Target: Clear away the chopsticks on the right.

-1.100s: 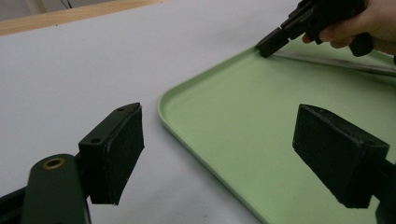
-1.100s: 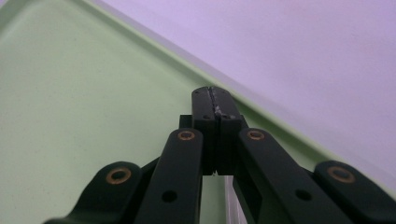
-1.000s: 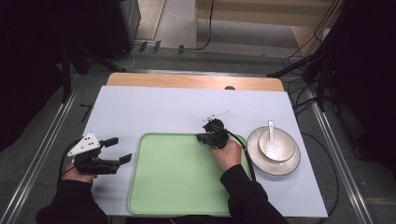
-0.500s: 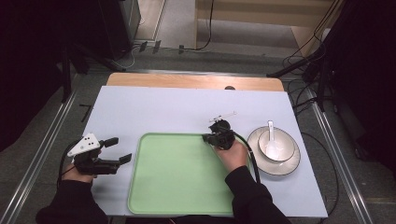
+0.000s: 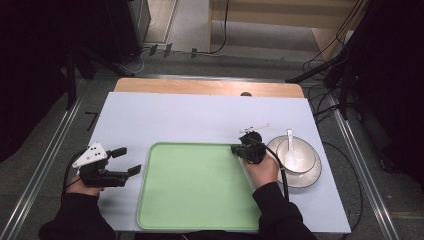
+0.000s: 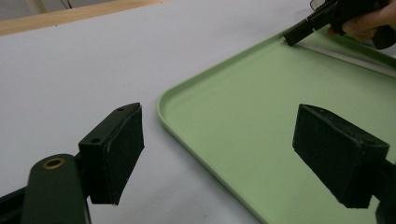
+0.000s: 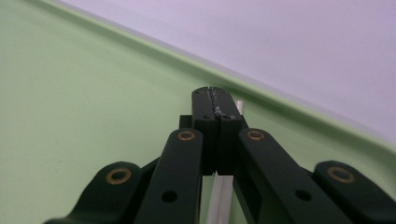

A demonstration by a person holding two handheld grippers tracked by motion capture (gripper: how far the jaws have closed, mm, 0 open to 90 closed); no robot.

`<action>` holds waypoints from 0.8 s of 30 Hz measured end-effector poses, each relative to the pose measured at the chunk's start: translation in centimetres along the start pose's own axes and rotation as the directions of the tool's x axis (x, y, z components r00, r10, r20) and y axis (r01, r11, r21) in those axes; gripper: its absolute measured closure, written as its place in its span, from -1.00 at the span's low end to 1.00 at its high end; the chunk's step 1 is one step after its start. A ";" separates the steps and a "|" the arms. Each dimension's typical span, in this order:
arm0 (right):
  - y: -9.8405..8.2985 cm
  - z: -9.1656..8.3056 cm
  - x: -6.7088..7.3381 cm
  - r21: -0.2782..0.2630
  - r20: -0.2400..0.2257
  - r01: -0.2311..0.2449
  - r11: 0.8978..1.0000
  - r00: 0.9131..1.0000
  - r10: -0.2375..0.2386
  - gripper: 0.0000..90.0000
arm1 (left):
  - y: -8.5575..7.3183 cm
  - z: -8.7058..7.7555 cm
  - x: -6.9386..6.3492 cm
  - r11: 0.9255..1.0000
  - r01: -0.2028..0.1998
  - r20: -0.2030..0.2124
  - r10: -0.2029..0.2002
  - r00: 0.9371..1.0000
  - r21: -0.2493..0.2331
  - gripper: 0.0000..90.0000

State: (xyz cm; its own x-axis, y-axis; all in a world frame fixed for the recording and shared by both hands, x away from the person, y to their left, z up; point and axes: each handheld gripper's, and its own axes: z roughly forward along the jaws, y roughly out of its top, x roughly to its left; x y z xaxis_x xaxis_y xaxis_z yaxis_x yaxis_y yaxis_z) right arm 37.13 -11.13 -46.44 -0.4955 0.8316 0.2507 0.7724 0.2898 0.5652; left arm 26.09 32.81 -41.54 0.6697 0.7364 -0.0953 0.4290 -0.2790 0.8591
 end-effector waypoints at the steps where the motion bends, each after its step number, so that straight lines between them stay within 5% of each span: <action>1: -0.2 -0.1 -0.2 -0.008 0.001 -0.003 1.000 1.000 0.003 1.00 | 0.0 0.0 0.0 1.000 0.000 -0.001 0.000 1.000 0.001 -0.63; 15: -1.4 -1.3 -1.7 -0.044 0.059 -0.073 0.996 0.995 0.075 1.00 | 0.0 0.0 0.0 1.000 0.003 0.002 -0.003 1.000 -0.003 -0.63; 24: -1.4 -1.9 -1.9 -0.064 0.028 -0.081 0.995 0.996 0.083 0.96 | 0.0 0.0 0.0 1.000 0.004 0.004 -0.004 1.000 -0.005 -0.63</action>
State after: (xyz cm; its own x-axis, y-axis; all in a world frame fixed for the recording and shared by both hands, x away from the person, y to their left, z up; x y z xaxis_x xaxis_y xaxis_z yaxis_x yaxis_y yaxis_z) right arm 36.23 -13.97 -46.23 -0.4181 0.8660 0.2745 0.7829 0.1902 0.5923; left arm 26.12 32.80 -41.57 0.6702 0.7353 -0.1009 0.4288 -0.2726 0.8613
